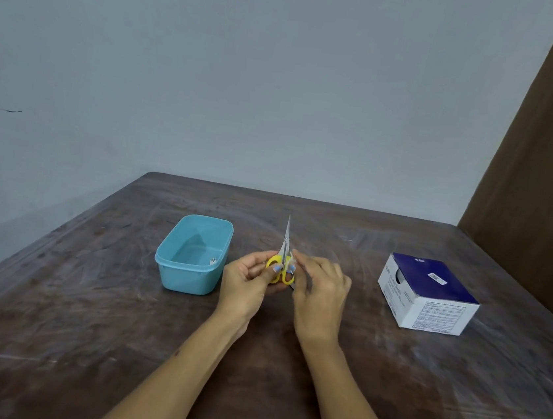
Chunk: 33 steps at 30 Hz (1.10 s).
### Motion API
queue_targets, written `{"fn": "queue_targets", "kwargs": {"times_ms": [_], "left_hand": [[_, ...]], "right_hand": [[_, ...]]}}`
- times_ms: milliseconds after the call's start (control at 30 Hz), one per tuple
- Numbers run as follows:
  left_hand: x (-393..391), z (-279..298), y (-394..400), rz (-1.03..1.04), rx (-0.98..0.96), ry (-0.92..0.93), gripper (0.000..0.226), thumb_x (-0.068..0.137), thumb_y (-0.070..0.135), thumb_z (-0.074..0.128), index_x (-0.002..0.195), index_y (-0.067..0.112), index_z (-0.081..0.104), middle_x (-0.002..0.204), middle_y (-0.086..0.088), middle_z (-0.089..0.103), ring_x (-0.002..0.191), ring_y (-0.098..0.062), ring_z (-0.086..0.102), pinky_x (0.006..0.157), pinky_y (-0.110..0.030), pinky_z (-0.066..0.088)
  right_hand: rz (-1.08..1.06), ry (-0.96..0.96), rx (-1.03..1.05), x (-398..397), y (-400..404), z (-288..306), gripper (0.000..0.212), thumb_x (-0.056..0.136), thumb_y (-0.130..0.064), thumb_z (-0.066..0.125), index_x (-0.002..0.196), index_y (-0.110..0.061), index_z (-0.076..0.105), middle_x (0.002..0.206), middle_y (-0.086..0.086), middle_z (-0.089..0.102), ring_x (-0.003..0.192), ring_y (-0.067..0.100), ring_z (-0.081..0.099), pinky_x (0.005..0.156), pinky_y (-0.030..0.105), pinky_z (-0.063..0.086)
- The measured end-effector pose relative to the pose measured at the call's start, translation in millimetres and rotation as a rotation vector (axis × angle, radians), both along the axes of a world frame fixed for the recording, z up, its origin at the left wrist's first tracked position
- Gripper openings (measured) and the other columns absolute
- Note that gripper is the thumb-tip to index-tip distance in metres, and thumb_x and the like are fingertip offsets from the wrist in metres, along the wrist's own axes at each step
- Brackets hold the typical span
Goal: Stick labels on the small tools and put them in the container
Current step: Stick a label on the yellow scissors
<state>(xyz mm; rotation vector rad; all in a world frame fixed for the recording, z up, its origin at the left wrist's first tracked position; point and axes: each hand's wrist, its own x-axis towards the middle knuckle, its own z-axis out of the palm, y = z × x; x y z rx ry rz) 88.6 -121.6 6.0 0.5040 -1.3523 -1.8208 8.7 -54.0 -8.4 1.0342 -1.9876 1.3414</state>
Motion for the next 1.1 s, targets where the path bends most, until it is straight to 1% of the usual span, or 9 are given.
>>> {"fn": "queue_targets", "kwargs": {"times_ms": [100, 267, 467, 533, 600, 700, 867, 967, 1100], "left_hand": [[0.9, 1.4, -1.0, -0.027, 0.001, 0.022, 0.018, 0.086, -0.004, 0.056, 0.100, 0.003, 0.066, 0.078, -0.005, 0.074, 0.076, -0.016, 0.070, 0.070, -0.030, 0.059], [0.5, 1.8, 0.9, -0.061, 0.048, 0.055, 0.020, 0.089, 0.003, 0.055, 0.105, 0.004, 0.066, 0.090, -0.013, 0.073, 0.085, -0.021, 0.070, 0.074, -0.032, 0.059], [1.6, 6.1, 0.8, -0.142, 0.130, 0.110, 0.019, 0.091, 0.003, 0.050, 0.101, 0.006, 0.067, 0.088, -0.010, 0.074, 0.084, -0.019, 0.071, 0.077, -0.030, 0.058], [2.0, 6.8, 1.6, -0.147, 0.135, 0.129, 0.019, 0.091, 0.002, 0.050, 0.101, 0.005, 0.067, 0.087, -0.009, 0.074, 0.084, -0.018, 0.071, 0.075, -0.028, 0.058], [1.7, 6.7, 1.4, -0.134, 0.148, 0.141, 0.020, 0.091, 0.001, 0.050, 0.102, 0.004, 0.066, 0.088, -0.009, 0.074, 0.085, -0.017, 0.070, 0.074, -0.027, 0.058], [0.8, 5.6, -0.1, -0.093, 0.158, 0.143, 0.020, 0.090, 0.002, 0.052, 0.105, 0.003, 0.066, 0.094, -0.011, 0.073, 0.088, -0.019, 0.070, 0.075, -0.028, 0.058], [0.1, 5.3, -3.0, -0.041, 0.189, 0.164, 0.018, 0.089, 0.003, 0.054, 0.102, 0.003, 0.066, 0.086, -0.007, 0.074, 0.079, -0.016, 0.071, 0.072, -0.027, 0.059], [0.1, 5.6, -3.5, -0.064, 0.215, 0.165, 0.018, 0.089, 0.003, 0.054, 0.102, 0.002, 0.066, 0.086, -0.009, 0.074, 0.080, -0.017, 0.071, 0.077, -0.031, 0.058], [0.8, 5.8, 1.0, -0.149, 0.237, 0.139, 0.019, 0.088, 0.005, 0.054, 0.102, 0.001, 0.066, 0.086, -0.009, 0.074, 0.079, -0.016, 0.071, 0.074, -0.030, 0.059]], "right_hand": [[-0.016, 0.036, -0.007, 0.1, 0.5, 1.6, 0.023, 0.078, -0.009, 0.063, 0.095, -0.022, 0.073, 0.082, -0.007, 0.068, 0.082, 0.010, 0.051, 0.074, 0.021, 0.024], [-0.017, -0.157, 0.033, 0.2, 2.6, -0.9, 0.015, 0.082, -0.013, 0.067, 0.092, -0.023, 0.072, 0.083, -0.007, 0.071, 0.082, 0.015, 0.059, 0.080, 0.027, 0.030], [-0.064, -0.063, -0.040, -0.3, 1.6, 0.9, 0.015, 0.081, -0.020, 0.061, 0.090, -0.021, 0.072, 0.079, -0.007, 0.069, 0.080, 0.009, 0.053, 0.073, 0.022, 0.024], [-0.044, -0.143, -0.018, 0.2, 1.8, 0.8, 0.010, 0.083, -0.018, 0.066, 0.090, -0.023, 0.072, 0.078, -0.005, 0.070, 0.078, 0.015, 0.060, 0.078, 0.026, 0.032], [-0.005, -0.217, -0.009, 1.4, 2.2, 0.8, 0.007, 0.083, -0.020, 0.068, 0.088, -0.023, 0.073, 0.075, -0.004, 0.071, 0.073, 0.018, 0.064, 0.079, 0.038, 0.047], [0.018, -0.313, -0.024, 5.4, 4.1, 4.7, 0.007, 0.080, -0.022, 0.068, 0.084, -0.022, 0.074, 0.071, -0.004, 0.071, 0.069, 0.018, 0.066, 0.078, 0.045, 0.051], [0.042, -0.318, -0.027, 12.2, 5.6, 9.4, 0.005, 0.073, -0.027, 0.070, 0.071, -0.023, 0.073, 0.060, -0.008, 0.068, 0.062, 0.009, 0.064, 0.076, 0.042, 0.052], [0.027, -0.194, -0.116, 11.0, 5.2, 9.5, 0.005, 0.074, -0.024, 0.069, 0.077, -0.023, 0.073, 0.065, -0.009, 0.066, 0.066, 0.012, 0.061, 0.073, 0.043, 0.050], [-0.011, -0.106, -0.127, 4.2, 3.6, 4.9, 0.018, 0.081, -0.030, 0.059, 0.089, -0.024, 0.073, 0.078, -0.008, 0.068, 0.077, 0.011, 0.055, 0.074, 0.026, 0.033]]}}
